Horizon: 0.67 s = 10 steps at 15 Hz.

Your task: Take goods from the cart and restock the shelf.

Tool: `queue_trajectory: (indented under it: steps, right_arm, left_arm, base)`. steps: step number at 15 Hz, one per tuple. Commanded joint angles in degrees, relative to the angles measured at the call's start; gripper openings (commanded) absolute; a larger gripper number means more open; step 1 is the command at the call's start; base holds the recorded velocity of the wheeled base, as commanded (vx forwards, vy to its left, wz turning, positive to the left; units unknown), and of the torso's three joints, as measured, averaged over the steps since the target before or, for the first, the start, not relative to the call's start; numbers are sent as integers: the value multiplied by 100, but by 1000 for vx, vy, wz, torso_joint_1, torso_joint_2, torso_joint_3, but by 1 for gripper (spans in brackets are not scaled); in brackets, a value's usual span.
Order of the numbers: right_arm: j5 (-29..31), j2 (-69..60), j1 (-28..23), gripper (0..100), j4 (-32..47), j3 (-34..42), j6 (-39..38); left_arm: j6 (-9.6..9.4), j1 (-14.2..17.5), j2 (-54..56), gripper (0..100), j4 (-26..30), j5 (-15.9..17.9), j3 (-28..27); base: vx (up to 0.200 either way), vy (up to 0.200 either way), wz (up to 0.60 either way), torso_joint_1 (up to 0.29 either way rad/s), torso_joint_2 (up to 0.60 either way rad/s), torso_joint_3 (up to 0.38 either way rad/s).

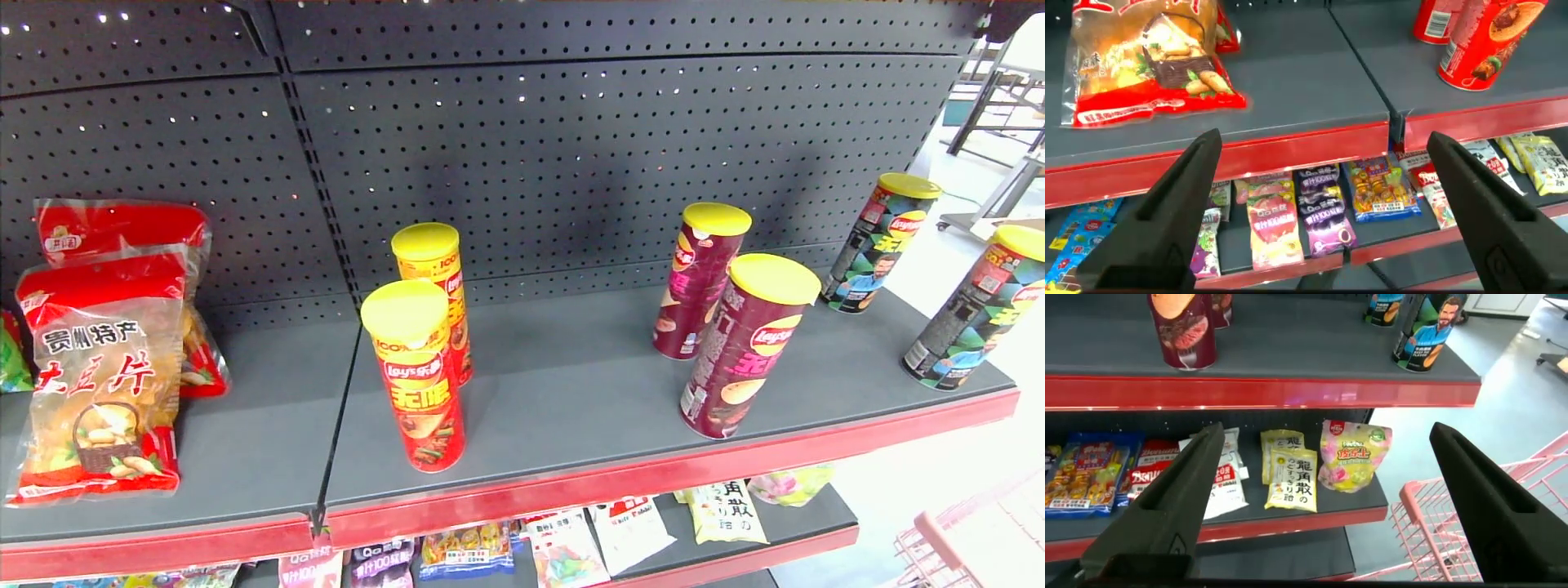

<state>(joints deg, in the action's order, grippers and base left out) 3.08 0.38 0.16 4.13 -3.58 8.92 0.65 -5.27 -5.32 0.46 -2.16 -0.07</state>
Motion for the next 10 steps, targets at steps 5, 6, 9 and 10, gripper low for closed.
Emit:
queue_trajectory:
  steps: [5,6,9,10]
  right_arm:
    - [17,-11,2,100,0,-2,-13]
    - [17,-11,2,100,0,-2,-13]
    - [17,-11,2,100,0,-2,13]
    - [26,-11,2,100,0,-2,13]
  left_arm:
    - [-3,-1,-13,100,-2,-4,7]
    - [-3,-1,-22,100,-2,5,7]
    - [-3,-1,-13,100,-2,-4,7]
    - [-3,-1,-13,100,-2,5,7]
  base:
    - [-160,0,0,8,0,2]
    - [-200,0,0,-2,-2,2]
    - [-67,0,0,-2,-1,4]
    - [0,0,600,-12,-7,-7]
